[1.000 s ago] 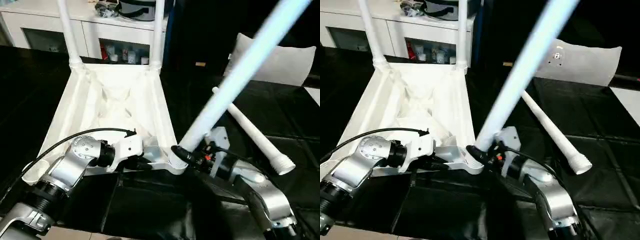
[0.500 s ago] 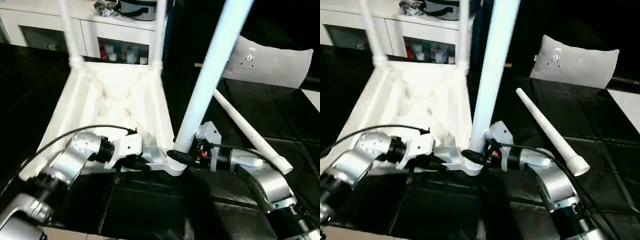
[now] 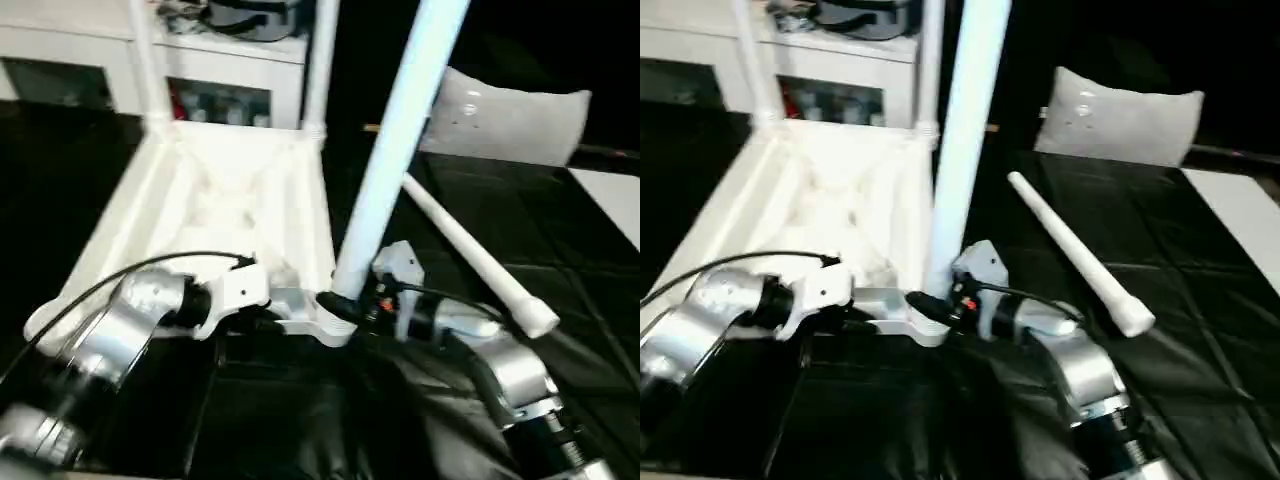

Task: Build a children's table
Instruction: Insert table leg to table base

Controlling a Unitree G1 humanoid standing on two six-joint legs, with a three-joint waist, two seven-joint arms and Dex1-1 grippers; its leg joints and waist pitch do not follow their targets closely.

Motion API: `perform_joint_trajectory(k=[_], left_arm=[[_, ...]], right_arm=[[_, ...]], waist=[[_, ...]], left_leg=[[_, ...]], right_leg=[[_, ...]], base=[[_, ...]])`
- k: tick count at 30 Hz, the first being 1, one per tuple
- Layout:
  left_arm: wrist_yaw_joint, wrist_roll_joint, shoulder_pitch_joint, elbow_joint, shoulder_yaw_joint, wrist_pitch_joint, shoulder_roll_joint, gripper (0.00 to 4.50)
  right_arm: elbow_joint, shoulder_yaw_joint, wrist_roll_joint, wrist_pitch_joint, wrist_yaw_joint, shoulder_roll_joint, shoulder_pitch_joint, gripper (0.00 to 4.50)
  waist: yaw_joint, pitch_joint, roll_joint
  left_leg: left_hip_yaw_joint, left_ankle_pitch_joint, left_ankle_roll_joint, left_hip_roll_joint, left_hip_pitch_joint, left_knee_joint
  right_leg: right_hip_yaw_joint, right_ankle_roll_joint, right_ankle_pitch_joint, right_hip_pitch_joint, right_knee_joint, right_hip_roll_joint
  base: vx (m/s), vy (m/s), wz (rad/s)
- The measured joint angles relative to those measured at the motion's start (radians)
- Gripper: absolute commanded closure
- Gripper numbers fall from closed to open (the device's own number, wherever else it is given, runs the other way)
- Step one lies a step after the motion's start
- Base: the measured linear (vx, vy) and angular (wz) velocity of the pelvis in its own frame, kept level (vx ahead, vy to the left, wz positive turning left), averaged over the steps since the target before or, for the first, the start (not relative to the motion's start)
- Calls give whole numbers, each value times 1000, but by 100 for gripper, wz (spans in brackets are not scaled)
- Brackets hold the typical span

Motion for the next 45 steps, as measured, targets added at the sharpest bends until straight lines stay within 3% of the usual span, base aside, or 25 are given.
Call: perform_joint_trajectory(k=[2, 5, 10, 30, 31, 40, 45], left_arm=[[61, -1, 55, -105, 15, 106, -23, 450], [135, 4, 93, -212, 15, 243, -60, 450], [186, 15, 100, -269, 6, 344, -96, 450], [196, 54, 59, -220, -33, 288, -64, 450], [196, 54, 59, -218, -33, 285, -63, 450], [185, 40, 51, -201, -33, 256, -60, 450], [167, 30, 46, -202, -33, 233, -53, 450]], right_arm=[[14, -10, -1, 0, -27, 16, -8, 260], [30, -22, -2, 2, -48, 25, -19, 260], [51, -36, -4, 2, -53, 28, -31, 260], [157, -43, -16, -32, -54, 58, -90, 260], [160, -43, -20, -33, -54, 61, -93, 225], [214, -43, -31, -38, -60, 75, -101, 144], [222, -43, -39, -34, -47, 63, -64, 98]], waist=[[-11, 0, 0], [-13, -1, -2], [-9, -2, -4], [-13, -4, -7], [-13, -4, -7], [-9, -3, -7], [11, -4, -7]], left_leg=[[0, 0, 0, 0, 0, 0], [0, -1, 1, 0, -1, 0], [0, -1, 1, 0, -1, -1], [0, -1, 1, 0, -1, -1], [0, -1, 1, 0, -1, -1], [0, -1, 1, 0, -7, -1], [1, 0, 1, 0, -13, 0]], right_leg=[[0, 0, 0, 0, -5, 0], [0, -3, 2, 0, -9, 0], [0, -3, 2, 0, -9, 0], [0, -3, 3, -3, -17, 1], [0, -3, 3, -3, -17, 1], [0, -10, 8, -8, -17, 1], [0, -8, 30, -15, -17, 1]], base=[[0, 0, 0], [0, 0, 0], [0, 0, 0], [0, 0, 0], [0, 0, 0], [0, 0, 0], [0, 0, 0]])
